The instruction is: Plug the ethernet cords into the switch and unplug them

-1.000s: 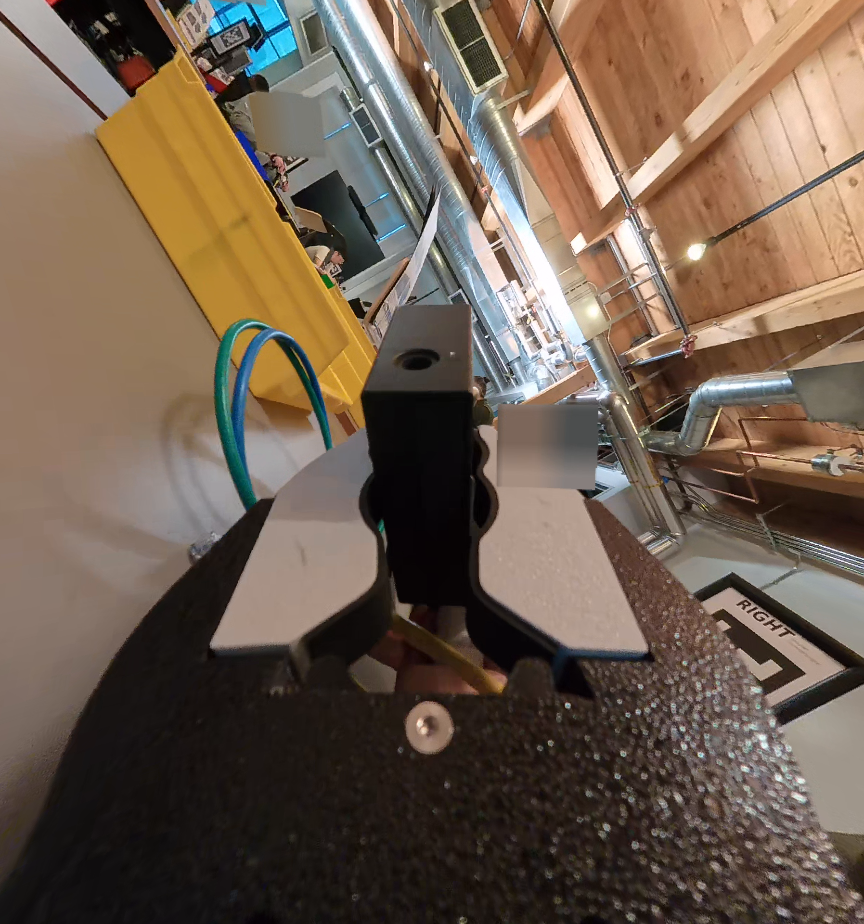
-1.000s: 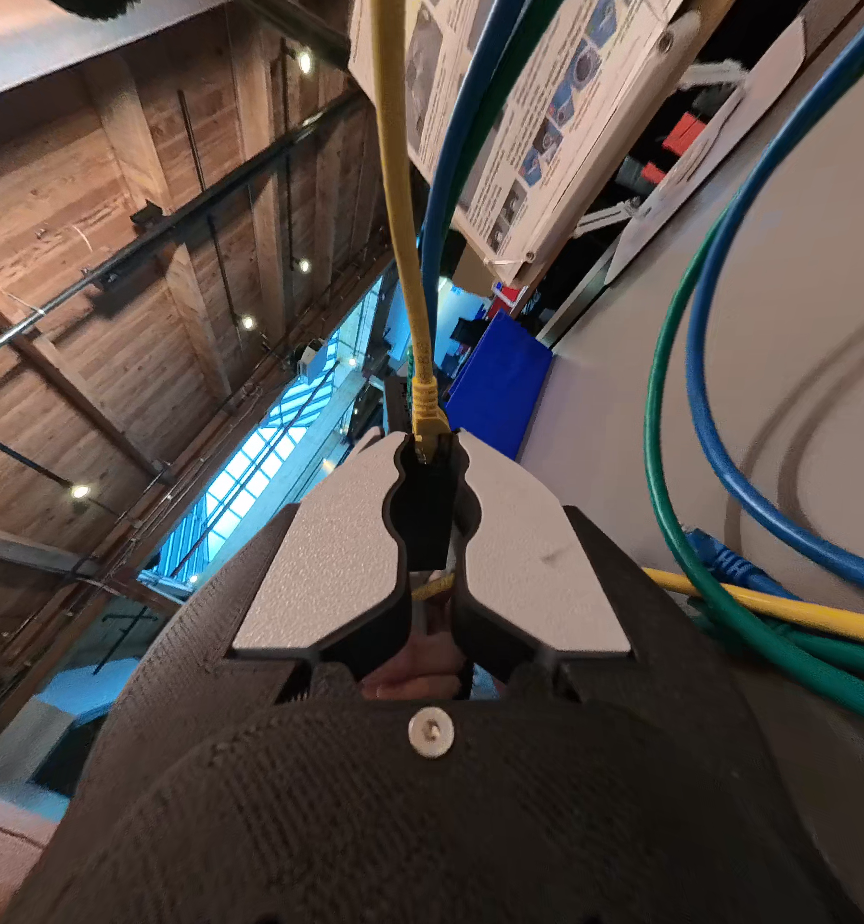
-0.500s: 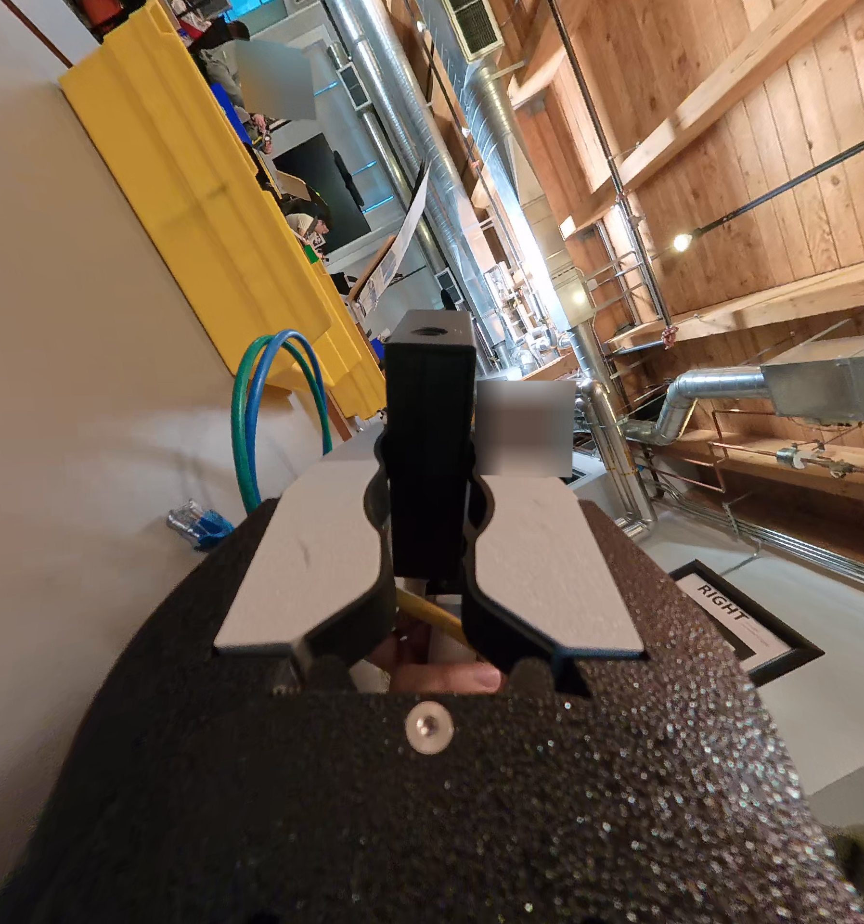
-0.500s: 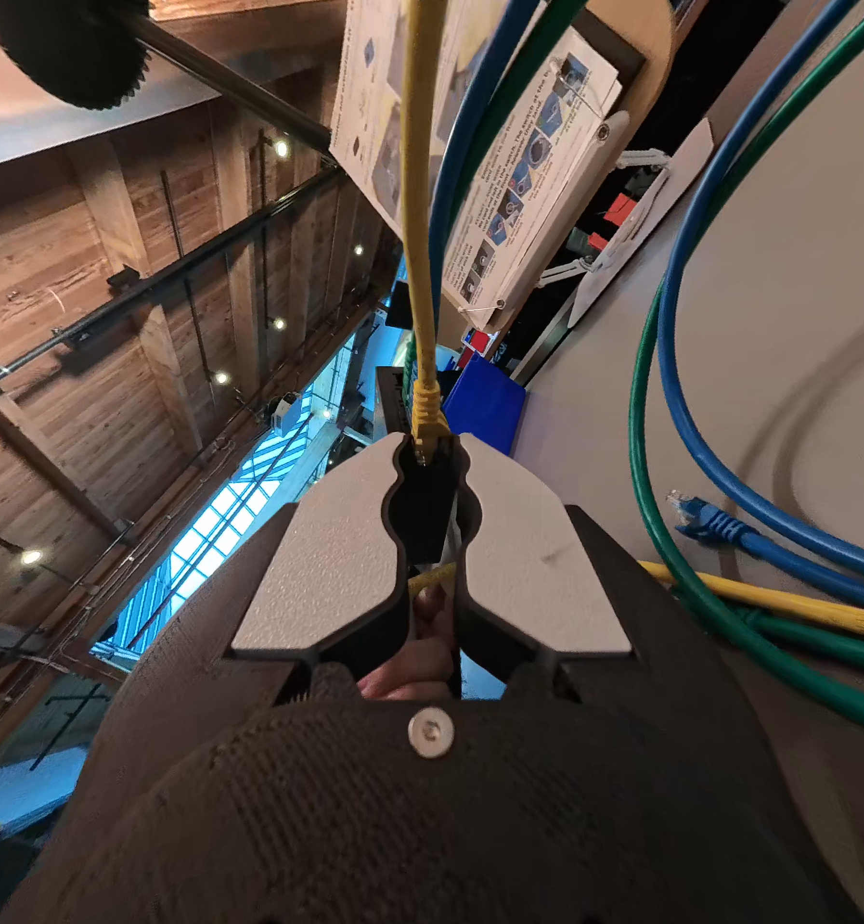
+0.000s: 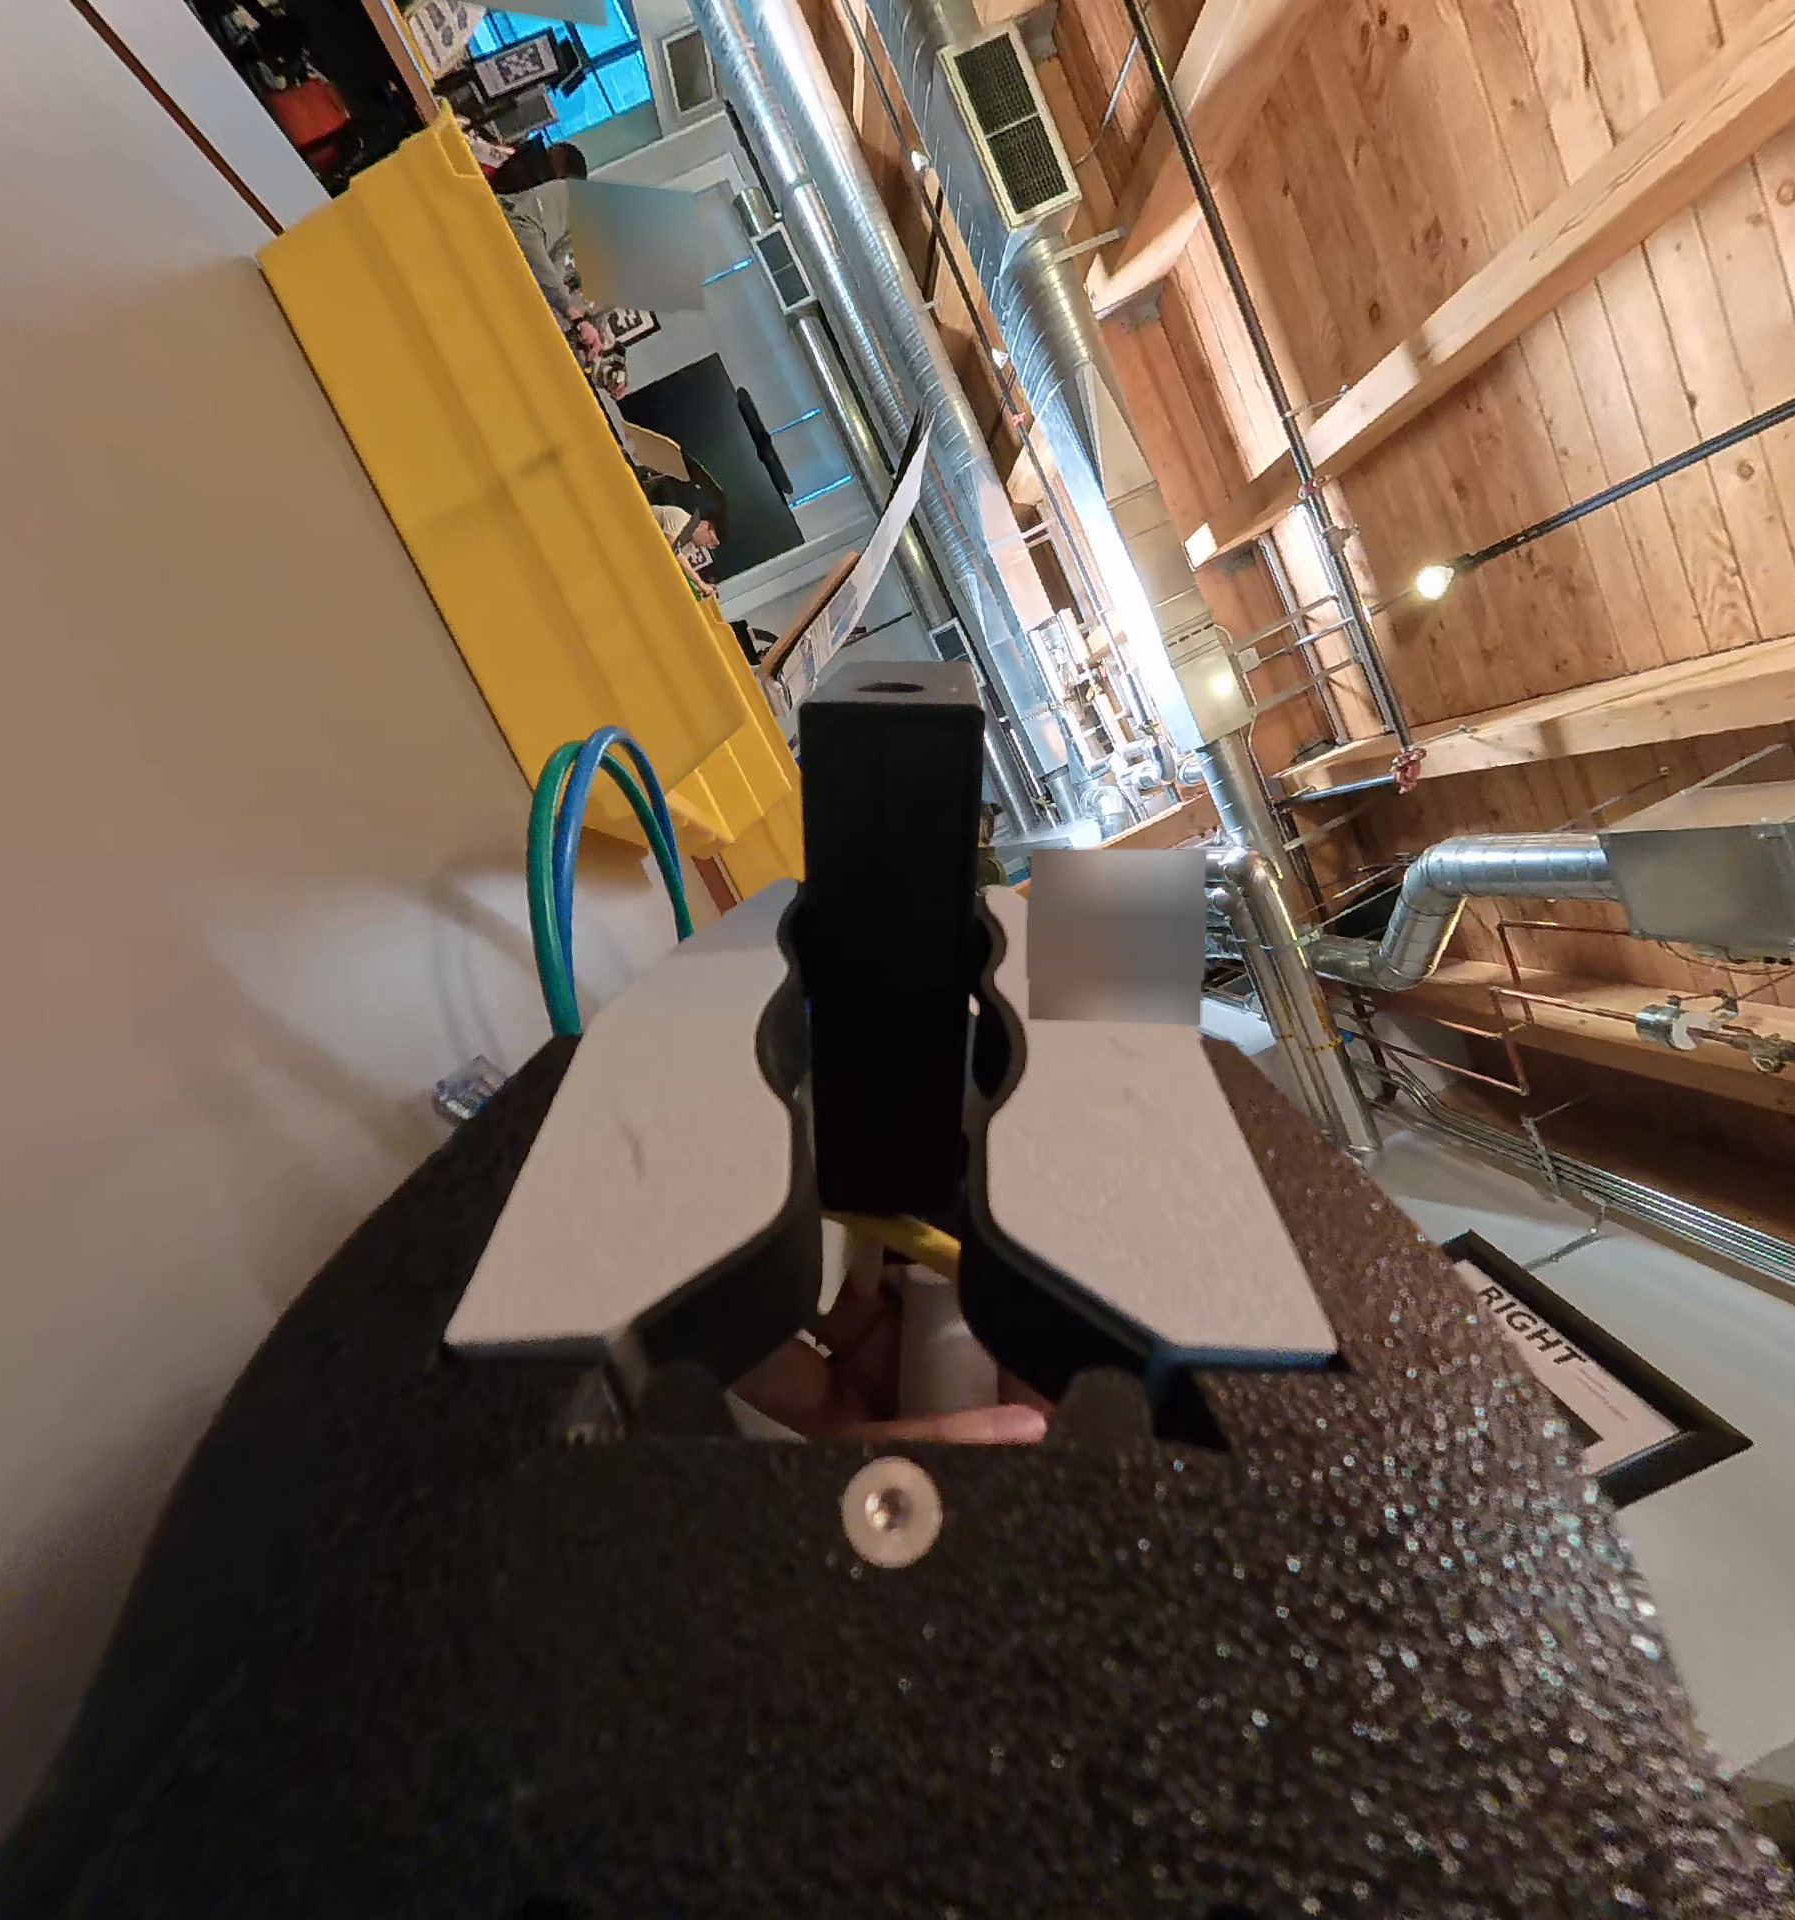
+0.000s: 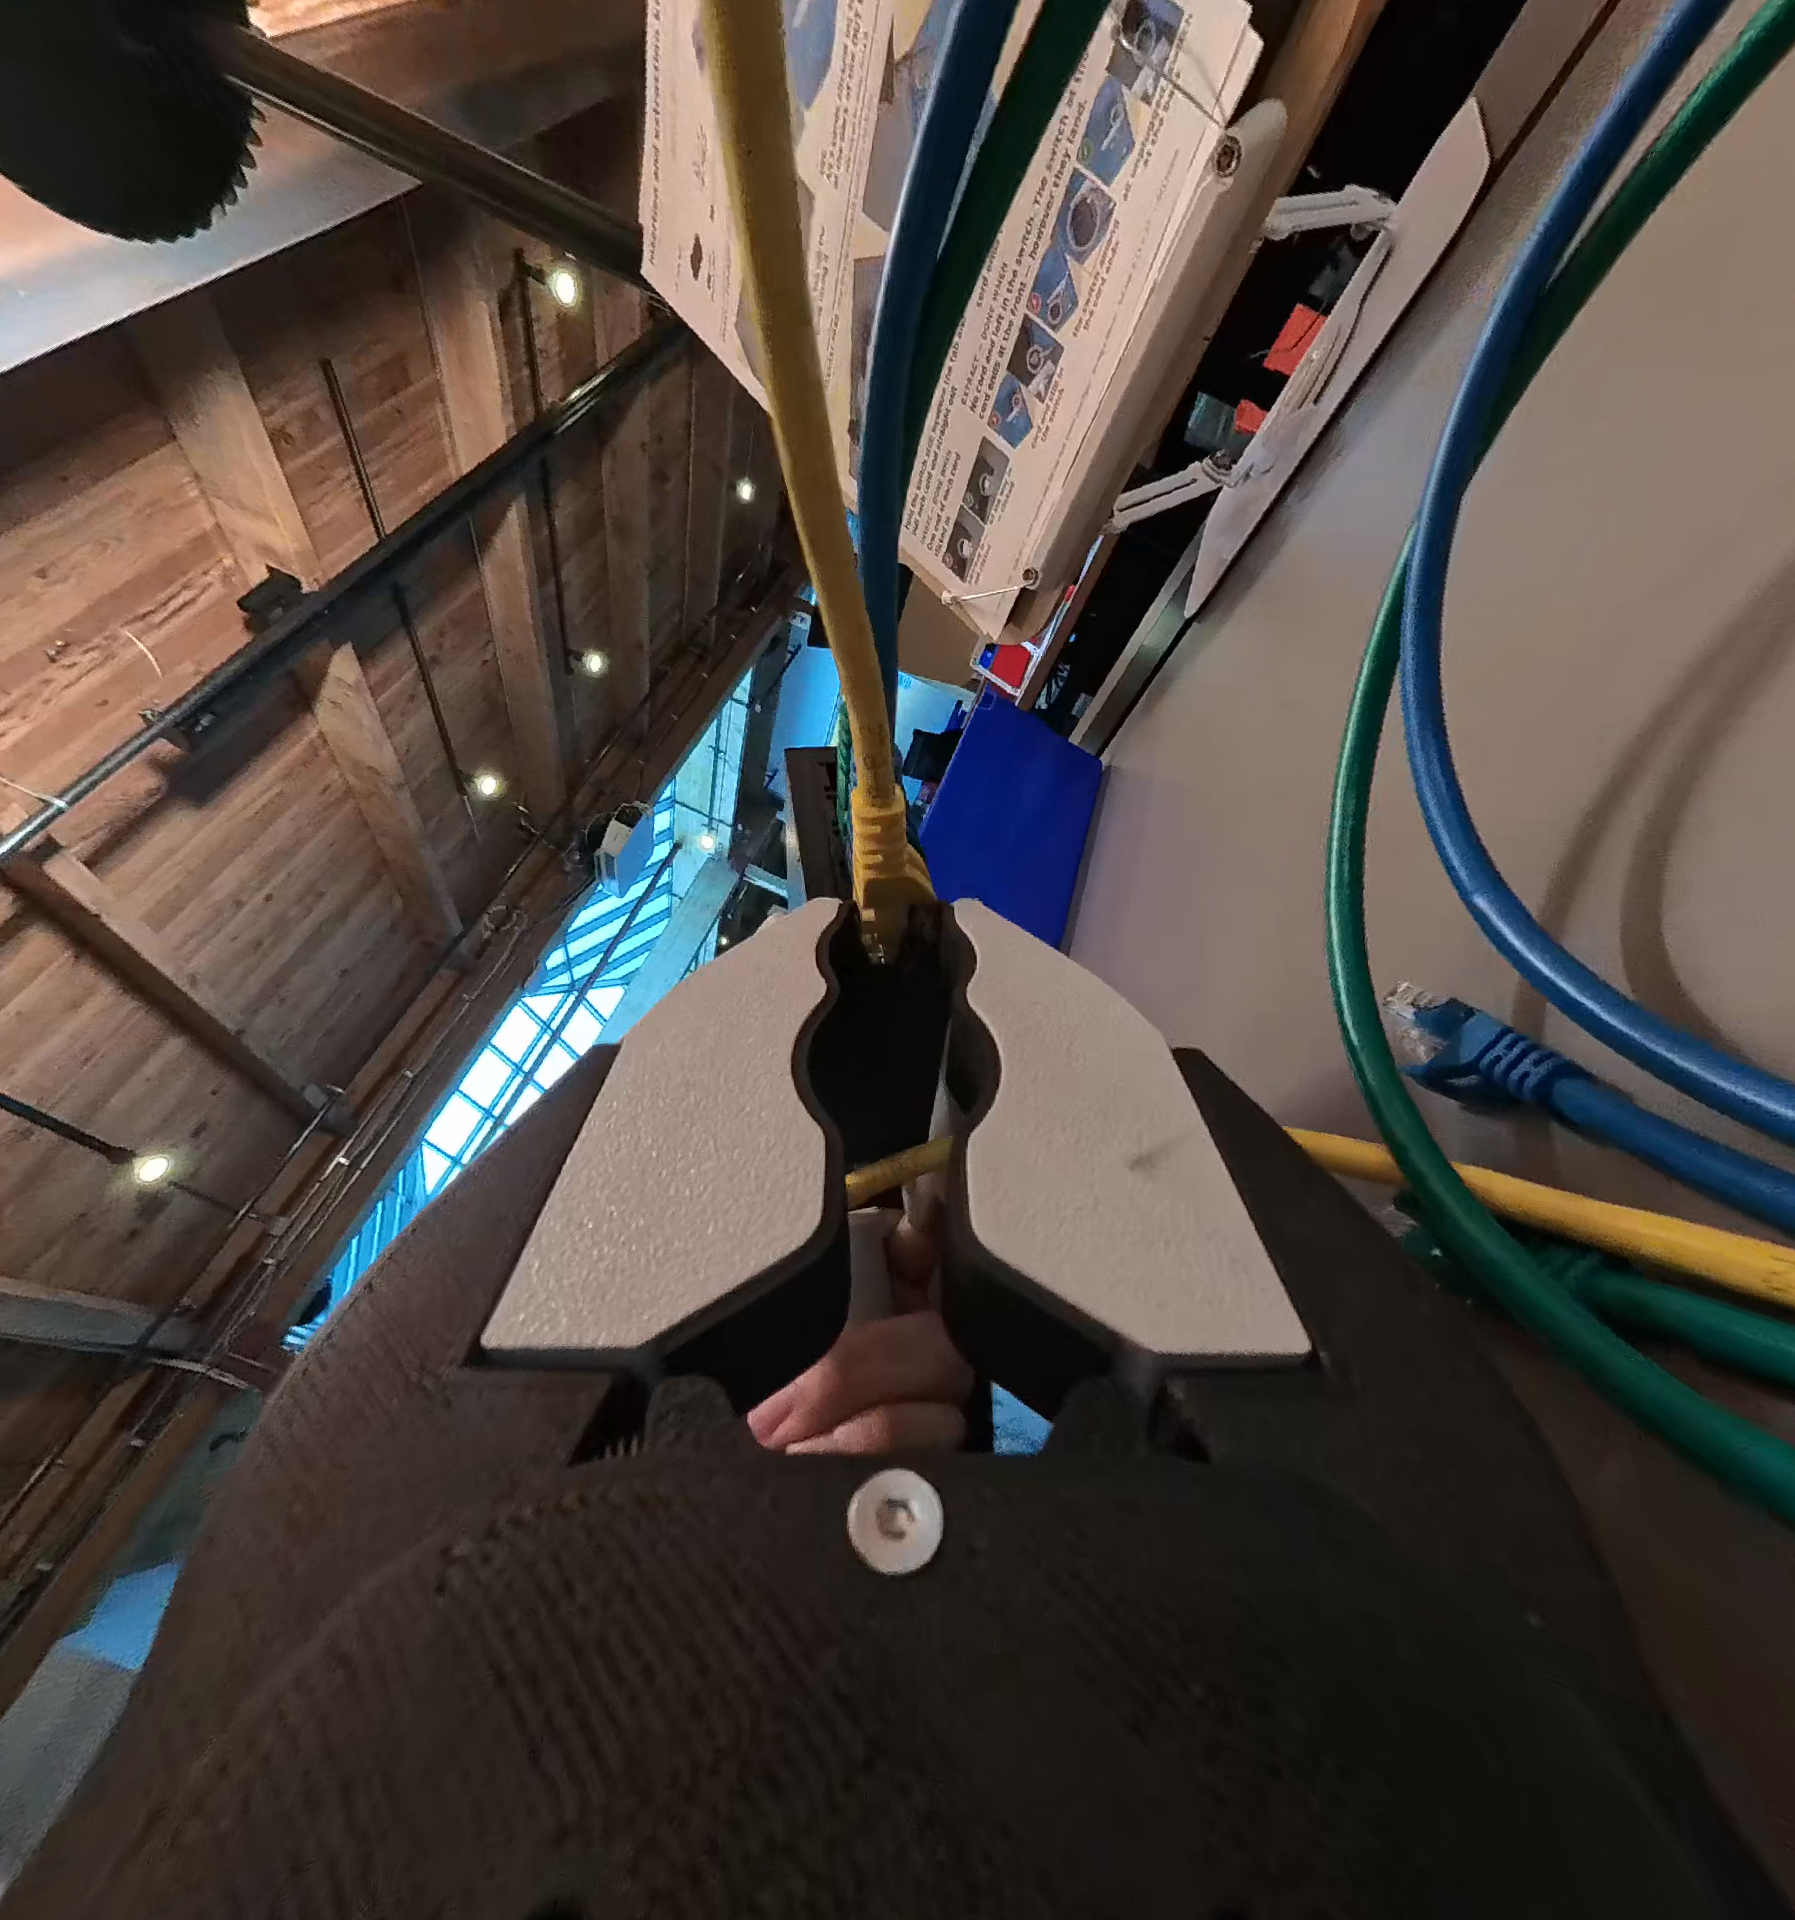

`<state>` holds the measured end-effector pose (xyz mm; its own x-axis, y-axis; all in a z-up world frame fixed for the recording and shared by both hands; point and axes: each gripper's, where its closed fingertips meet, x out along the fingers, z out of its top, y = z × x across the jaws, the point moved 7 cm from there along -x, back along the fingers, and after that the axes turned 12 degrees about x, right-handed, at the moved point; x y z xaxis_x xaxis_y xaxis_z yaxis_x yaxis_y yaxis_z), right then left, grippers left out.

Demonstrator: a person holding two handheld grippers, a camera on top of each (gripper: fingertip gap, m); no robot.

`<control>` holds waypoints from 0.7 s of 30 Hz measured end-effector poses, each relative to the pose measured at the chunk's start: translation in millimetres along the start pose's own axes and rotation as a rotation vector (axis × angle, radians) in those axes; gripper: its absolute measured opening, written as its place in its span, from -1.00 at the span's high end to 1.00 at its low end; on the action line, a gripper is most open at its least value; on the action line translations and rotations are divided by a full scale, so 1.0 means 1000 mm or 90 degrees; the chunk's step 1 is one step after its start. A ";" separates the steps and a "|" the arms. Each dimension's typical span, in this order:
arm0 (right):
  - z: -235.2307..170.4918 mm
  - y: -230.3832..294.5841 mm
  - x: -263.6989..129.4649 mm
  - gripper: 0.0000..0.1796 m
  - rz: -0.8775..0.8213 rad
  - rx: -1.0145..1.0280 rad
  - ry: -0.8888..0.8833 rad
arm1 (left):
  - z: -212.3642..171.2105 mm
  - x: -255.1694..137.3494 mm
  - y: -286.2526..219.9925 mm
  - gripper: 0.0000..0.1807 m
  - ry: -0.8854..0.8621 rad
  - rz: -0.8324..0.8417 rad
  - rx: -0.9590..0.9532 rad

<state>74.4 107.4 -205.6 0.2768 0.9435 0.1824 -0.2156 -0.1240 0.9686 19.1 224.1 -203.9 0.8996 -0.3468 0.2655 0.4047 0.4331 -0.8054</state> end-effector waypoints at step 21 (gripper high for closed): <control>0.007 -0.001 0.005 0.86 0.039 -0.153 0.085 | 0.000 -0.001 0.002 0.70 -0.045 -0.012 0.033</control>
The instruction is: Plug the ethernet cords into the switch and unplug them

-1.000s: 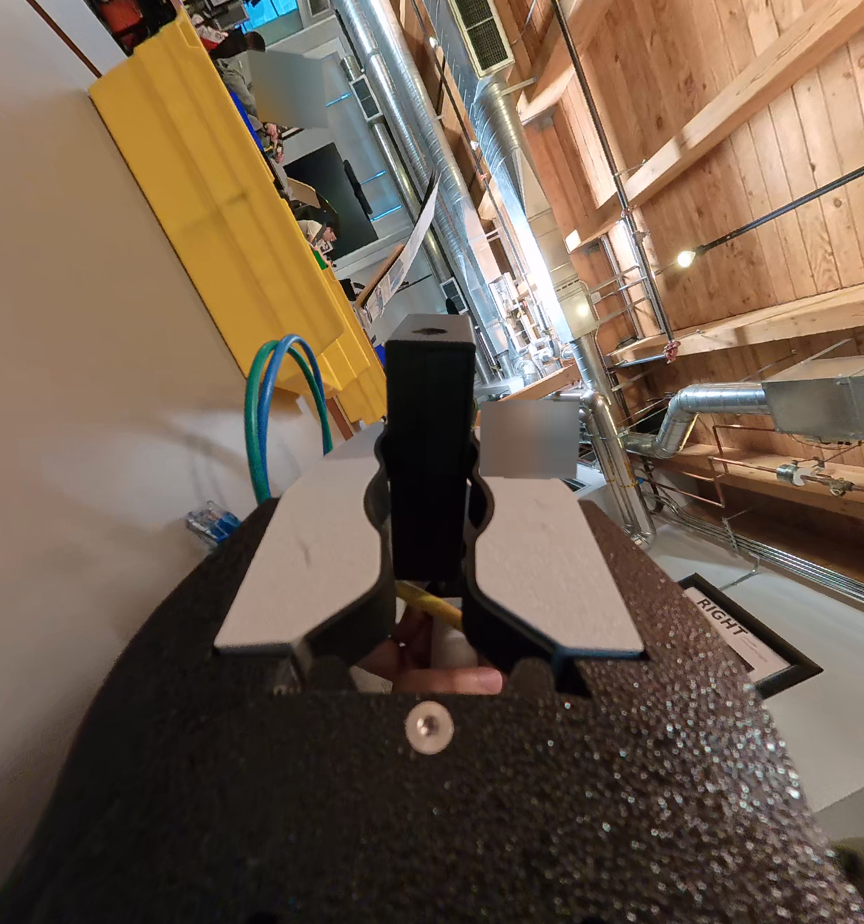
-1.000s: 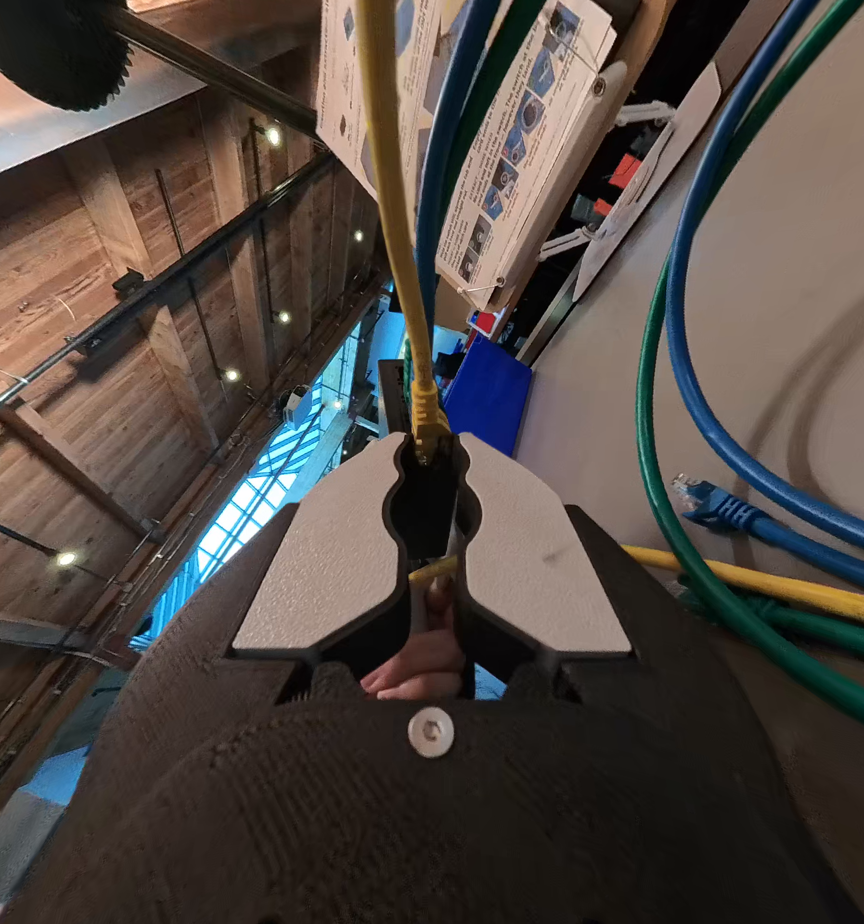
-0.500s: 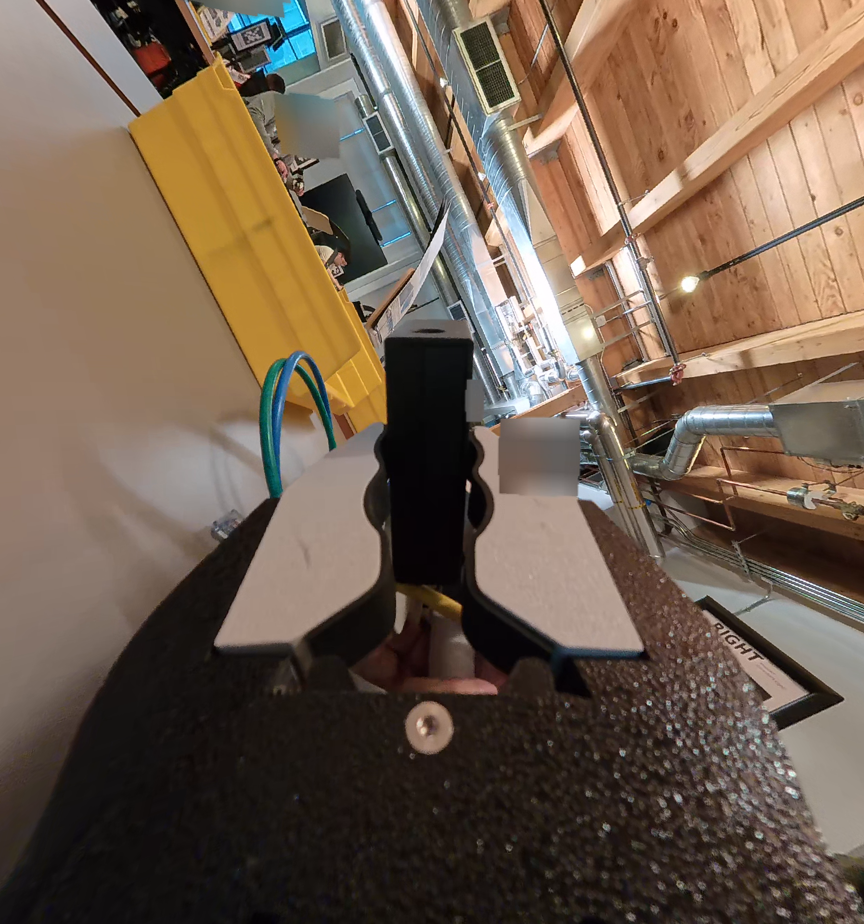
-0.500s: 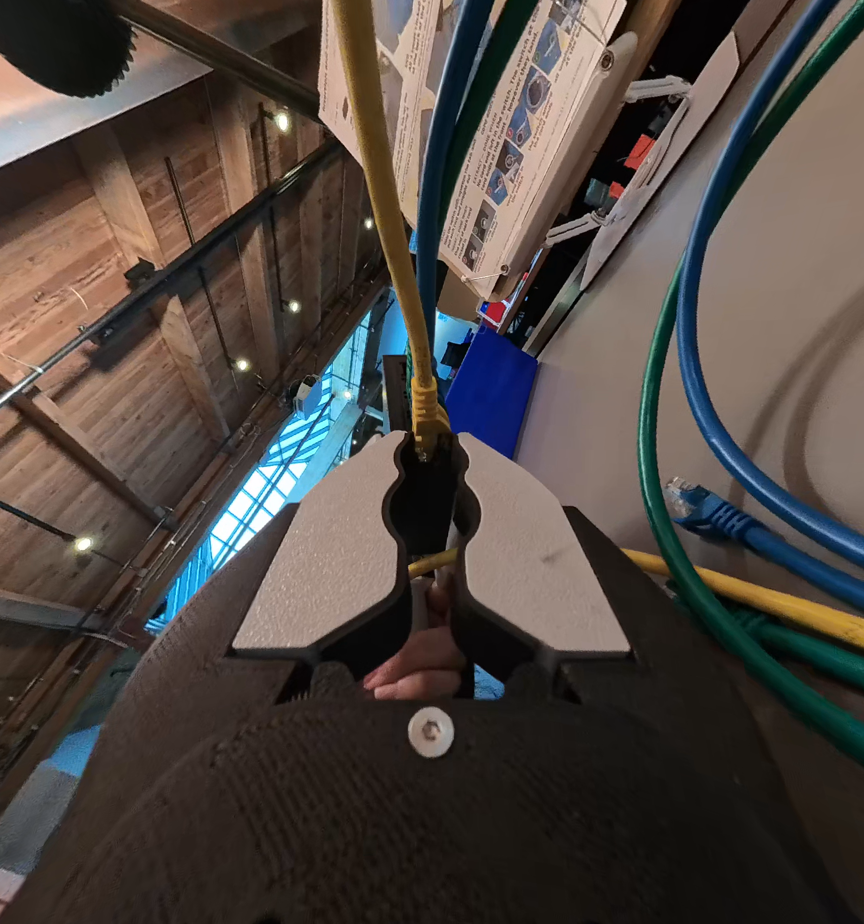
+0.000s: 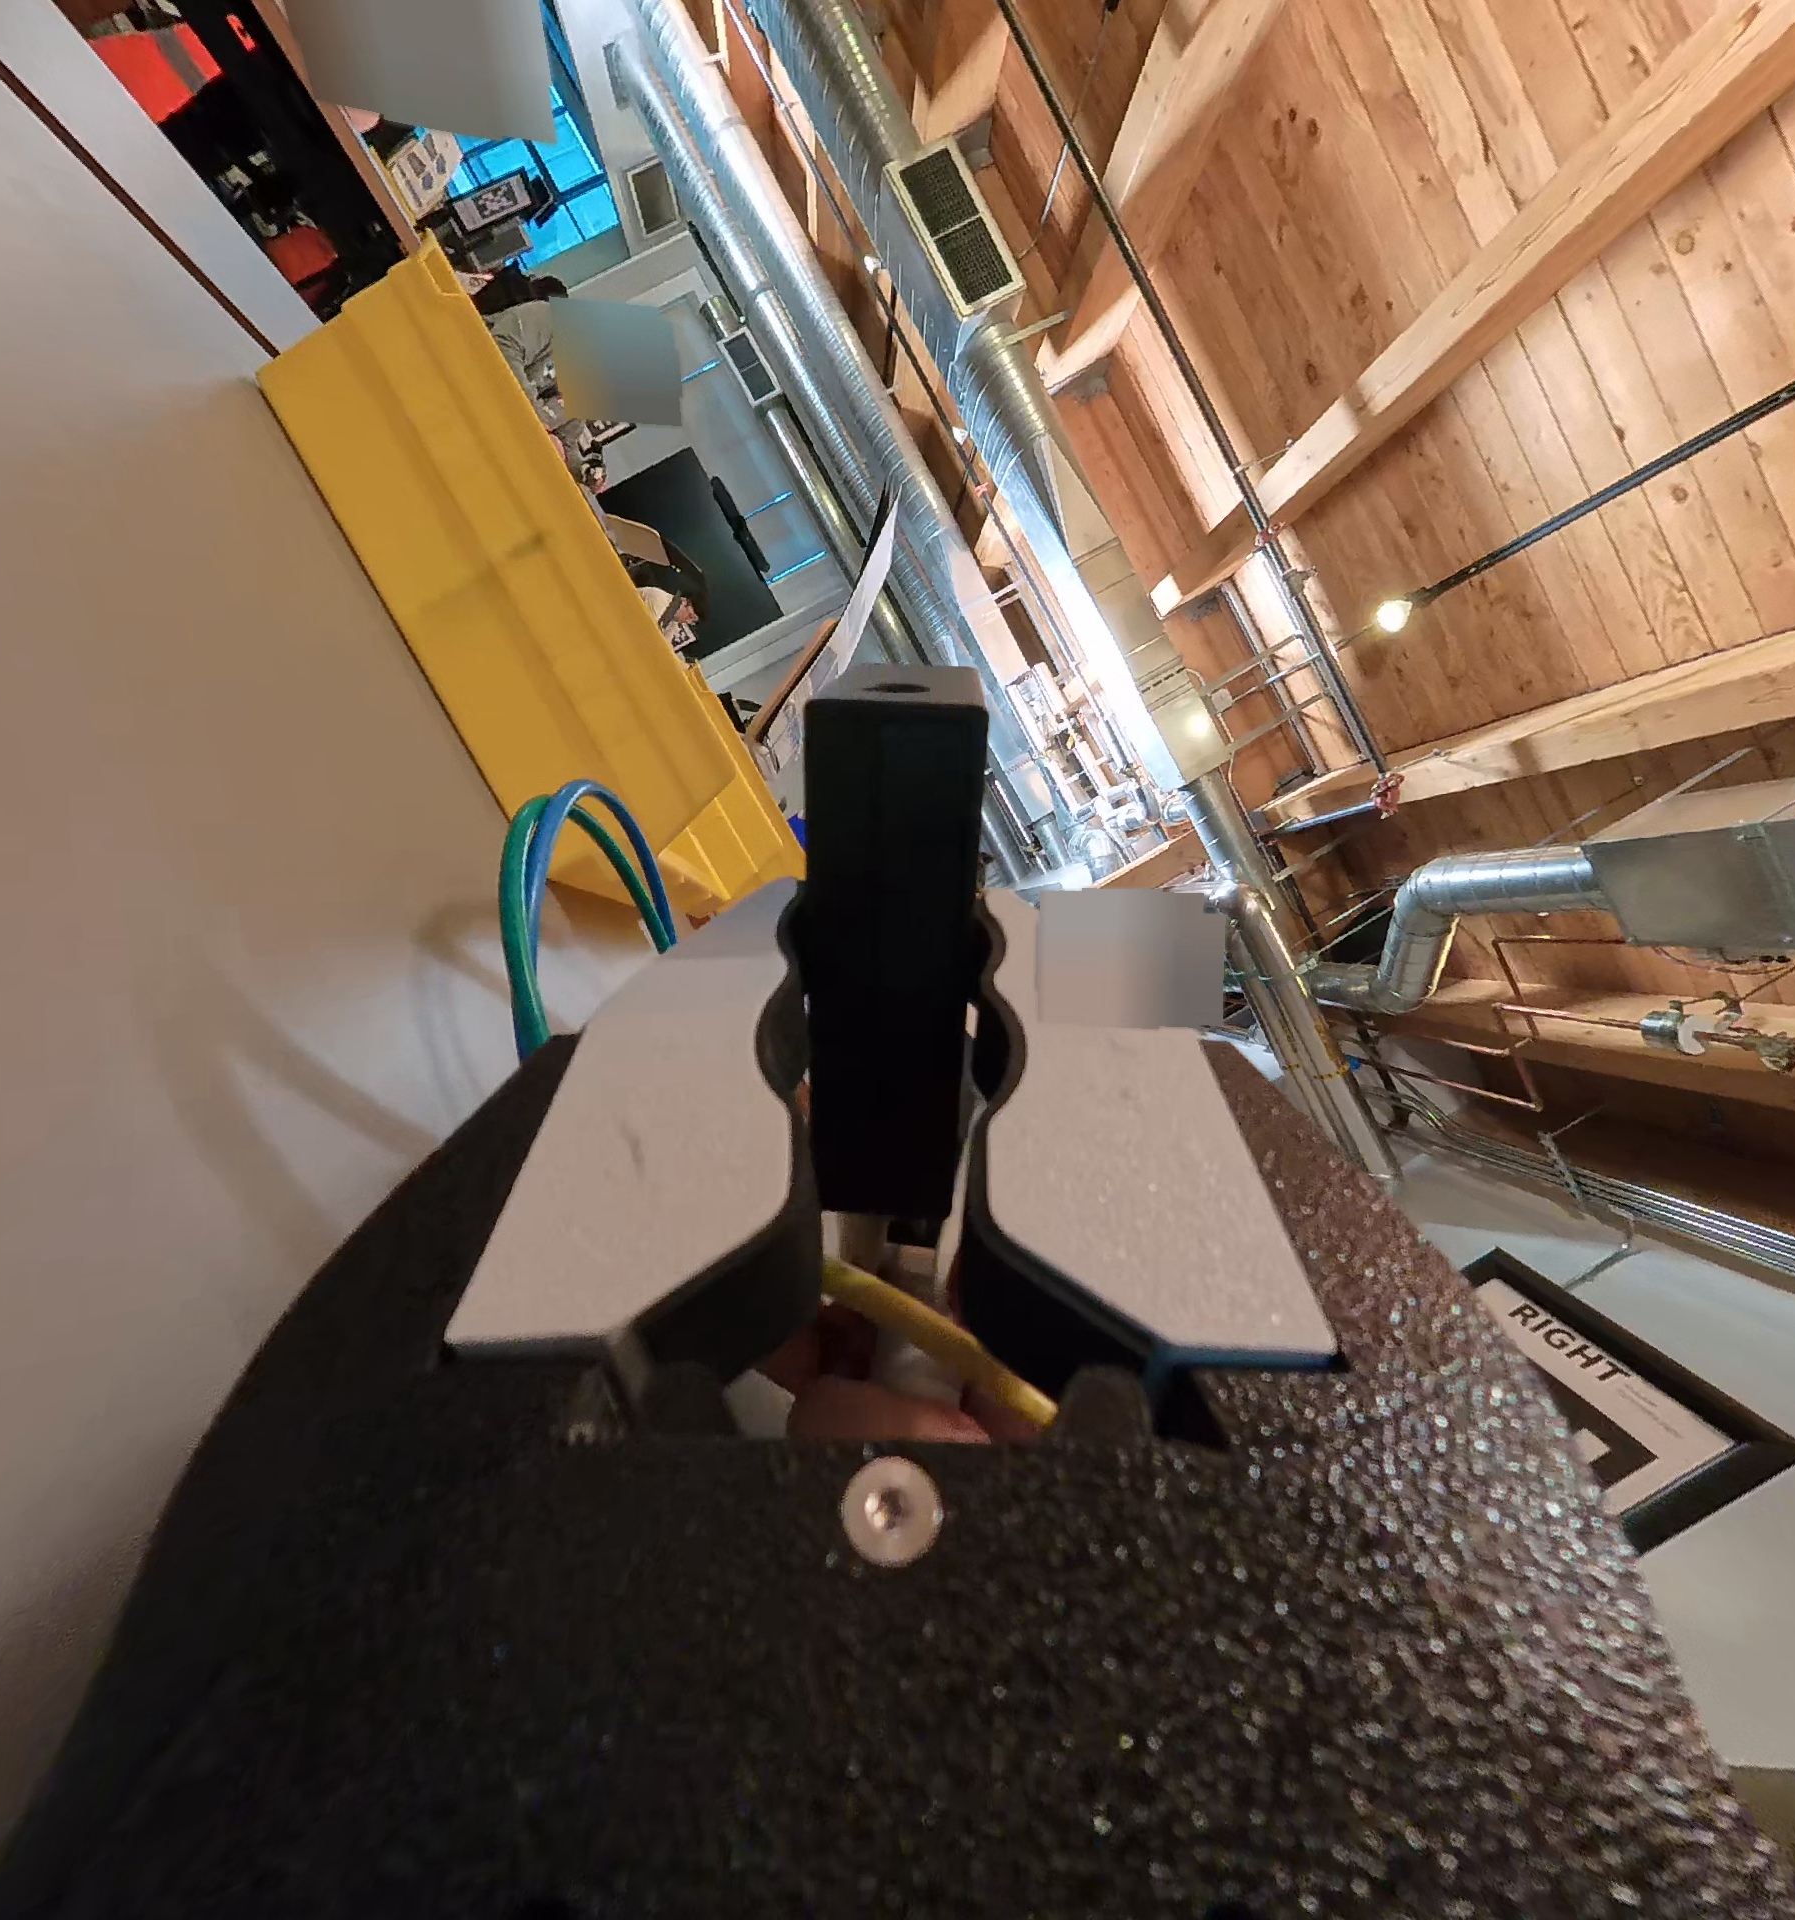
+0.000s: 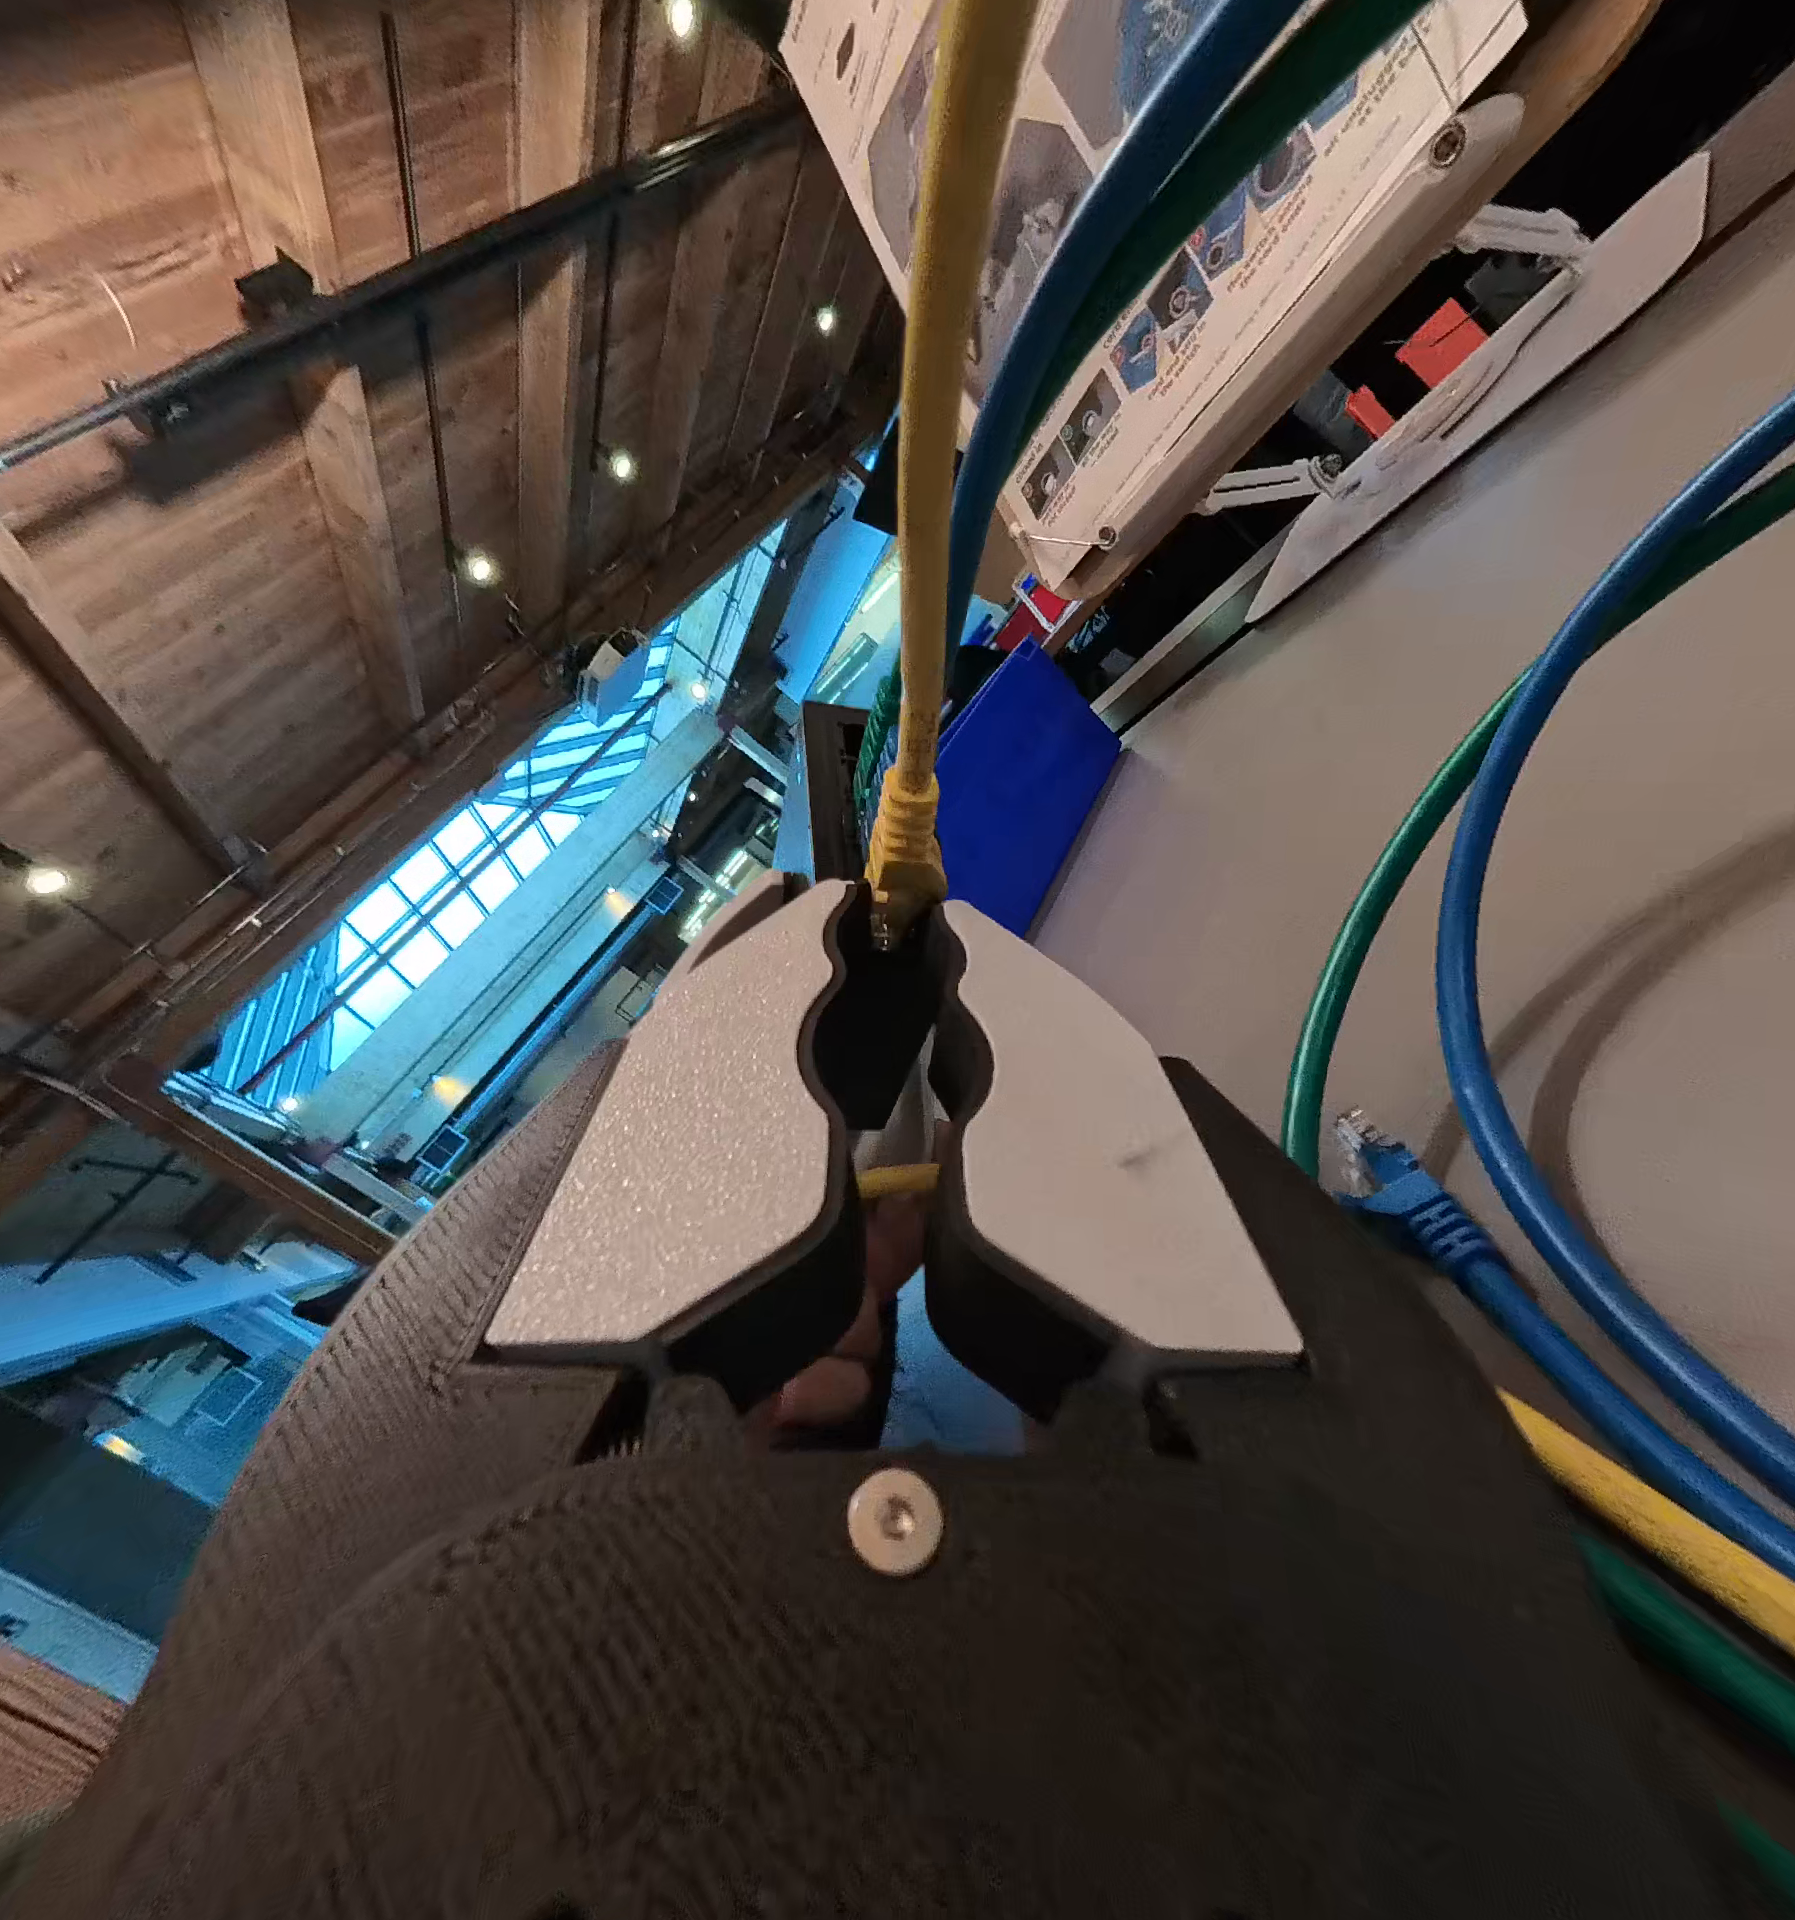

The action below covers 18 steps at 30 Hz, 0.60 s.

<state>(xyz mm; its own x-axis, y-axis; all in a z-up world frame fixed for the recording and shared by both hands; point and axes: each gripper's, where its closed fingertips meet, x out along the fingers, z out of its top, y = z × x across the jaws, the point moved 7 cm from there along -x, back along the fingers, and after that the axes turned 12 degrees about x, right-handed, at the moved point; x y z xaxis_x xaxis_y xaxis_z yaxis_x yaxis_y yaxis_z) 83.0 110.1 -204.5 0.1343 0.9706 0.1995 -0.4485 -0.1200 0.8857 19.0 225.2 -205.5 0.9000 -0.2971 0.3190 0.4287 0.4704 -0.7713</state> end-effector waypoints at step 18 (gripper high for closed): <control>0.033 -0.001 -0.016 0.89 0.020 -0.064 0.007 | 0.015 -0.008 0.004 0.71 0.000 -0.026 0.034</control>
<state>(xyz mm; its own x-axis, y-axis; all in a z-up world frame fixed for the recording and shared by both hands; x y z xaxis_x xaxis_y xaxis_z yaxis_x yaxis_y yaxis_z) 110.6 87.3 -194.7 0.1099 0.9690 0.2215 -0.5389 -0.1291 0.8324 14.5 242.2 -202.9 0.8814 -0.3174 0.3499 0.4691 0.5011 -0.7272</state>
